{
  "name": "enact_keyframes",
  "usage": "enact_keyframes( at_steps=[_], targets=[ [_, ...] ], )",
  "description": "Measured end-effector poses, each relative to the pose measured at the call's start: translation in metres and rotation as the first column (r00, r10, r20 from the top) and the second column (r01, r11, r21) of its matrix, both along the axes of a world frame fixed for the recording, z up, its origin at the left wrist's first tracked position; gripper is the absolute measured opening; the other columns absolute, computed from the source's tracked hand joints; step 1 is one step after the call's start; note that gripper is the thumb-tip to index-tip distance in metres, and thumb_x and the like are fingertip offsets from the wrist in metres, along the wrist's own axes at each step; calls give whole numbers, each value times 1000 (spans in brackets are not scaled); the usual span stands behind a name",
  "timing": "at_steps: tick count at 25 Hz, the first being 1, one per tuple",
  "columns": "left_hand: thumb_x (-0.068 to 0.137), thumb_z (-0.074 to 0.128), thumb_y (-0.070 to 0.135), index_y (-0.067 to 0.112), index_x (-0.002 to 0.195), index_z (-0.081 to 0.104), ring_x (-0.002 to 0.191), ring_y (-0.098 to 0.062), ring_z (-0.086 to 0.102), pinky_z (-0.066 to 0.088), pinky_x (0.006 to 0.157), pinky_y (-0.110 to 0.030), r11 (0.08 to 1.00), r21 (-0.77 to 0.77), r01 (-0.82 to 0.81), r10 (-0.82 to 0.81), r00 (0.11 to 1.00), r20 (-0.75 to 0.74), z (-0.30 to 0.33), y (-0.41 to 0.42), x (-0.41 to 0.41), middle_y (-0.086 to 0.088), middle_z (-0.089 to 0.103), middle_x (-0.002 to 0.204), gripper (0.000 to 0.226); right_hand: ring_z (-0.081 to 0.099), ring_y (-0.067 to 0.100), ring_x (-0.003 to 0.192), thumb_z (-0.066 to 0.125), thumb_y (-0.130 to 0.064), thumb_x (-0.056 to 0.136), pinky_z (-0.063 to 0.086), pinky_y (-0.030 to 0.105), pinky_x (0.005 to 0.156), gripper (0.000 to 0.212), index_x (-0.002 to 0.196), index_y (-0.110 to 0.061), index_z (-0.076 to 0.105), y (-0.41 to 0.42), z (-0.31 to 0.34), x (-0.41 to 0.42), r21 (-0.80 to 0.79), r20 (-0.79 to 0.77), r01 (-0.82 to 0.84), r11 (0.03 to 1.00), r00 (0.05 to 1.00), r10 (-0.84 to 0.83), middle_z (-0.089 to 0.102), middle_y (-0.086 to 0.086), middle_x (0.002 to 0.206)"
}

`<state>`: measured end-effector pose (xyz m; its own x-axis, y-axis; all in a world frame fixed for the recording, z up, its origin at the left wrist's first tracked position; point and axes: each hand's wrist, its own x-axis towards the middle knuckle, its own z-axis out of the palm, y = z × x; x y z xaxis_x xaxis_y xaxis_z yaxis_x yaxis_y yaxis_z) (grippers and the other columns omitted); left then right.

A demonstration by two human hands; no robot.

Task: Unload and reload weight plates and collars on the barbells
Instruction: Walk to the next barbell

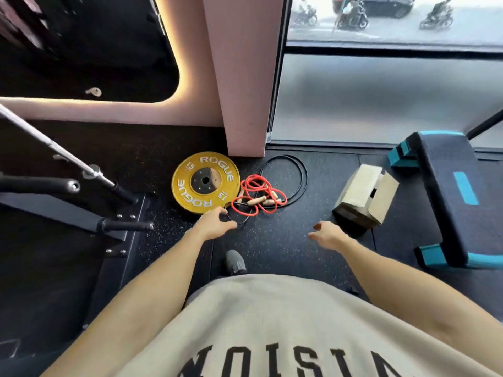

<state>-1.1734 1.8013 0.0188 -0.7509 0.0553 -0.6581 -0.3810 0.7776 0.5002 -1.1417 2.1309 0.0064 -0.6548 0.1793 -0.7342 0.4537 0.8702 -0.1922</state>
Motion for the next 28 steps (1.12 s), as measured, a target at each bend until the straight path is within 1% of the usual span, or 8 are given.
enact_keyframes(
  at_steps=[7, 11, 13, 15, 20, 23, 25, 28],
  targets=[
    [78, 72, 51, 27, 139, 42, 127, -28, 46, 39, 105, -46, 992, -39, -121, 118, 989, -87, 21, -51, -115, -9, 44, 144, 71, 53, 29, 125, 62, -43, 90, 40, 41, 107, 54, 137, -18, 51, -38, 37, -158, -40, -106, -51, 998, 993, 47, 57, 7, 137],
    [79, 73, 46, 27, 140, 41, 129, -29, 43, 36, 100, -38, 959, -19, -282, 279, 955, -99, 26, -70, -136, -11, 42, 144, 72, 52, 27, 128, 63, -45, 90, 39, 40, 108, 58, 140, -19, 49, -67, 43, -230, -37, -110, -246, 969, 964, 241, 57, 5, 138],
    [80, 72, 45, 27, 140, 41, 131, -28, 41, 35, 99, -38, 911, -35, -411, 405, 908, -106, 32, -81, -141, -11, 41, 145, 71, 56, 27, 123, 65, -43, 89, 43, 41, 105, 51, 133, -18, 56, -92, 43, -274, -56, -133, -375, 925, 922, 365, 61, 7, 133],
    [81, 72, 44, 24, 141, 42, 132, -28, 41, 34, 101, -37, 827, -41, -561, 552, 824, -129, 41, -88, -141, -10, 41, 147, 70, 59, 28, 116, 67, -40, 88, 46, 41, 100, 43, 123, -16, 62, -120, 47, -319, -102, -167, -513, 852, 853, 494, 65, 8, 126],
    [81, 72, 42, 24, 134, 48, 112, -20, 52, 37, 84, -28, 539, -43, -841, 827, 538, -161, 60, -76, -121, -7, 52, 138, 61, 54, 27, 124, 69, -44, 86, 40, 42, 107, 54, 135, -26, 55, -194, 63, -386, -129, -201, -760, 637, 649, 734, 61, 5, 132],
    [81, 72, 45, 27, 135, 46, 95, -18, 57, 40, 73, -30, 345, -51, -937, 922, 349, -168, 66, -59, -95, -6, 53, 137, 63, 59, 25, 117, 70, -43, 84, 44, 40, 102, 55, 133, -26, 56, -230, 69, -398, -151, -209, -863, 482, 505, 838, 64, 5, 126],
    [80, 72, 45, 27, 136, 44, 86, -16, 56, 37, 71, -29, 260, -59, -964, 946, 267, -185, 73, -54, -78, -6, 51, 140, 65, 62, 25, 113, 71, -43, 84, 47, 36, 99, 54, 133, -25, 56, -252, 75, -399, -155, -226, -912, 380, 407, 885, 67, 7, 122],
    [77, 74, 46, 27, 136, 46, 104, -20, 55, 37, 81, -28, 150, -63, -987, 943, 162, -289, 99, -69, -57, -7, 50, 141, 68, 57, 25, 122, 70, -42, 85, 41, 42, 107, 58, 138, -25, 52, -295, 96, -395, -174, -303, -945, 276, 318, 898, 63, 7, 130]
  ],
)
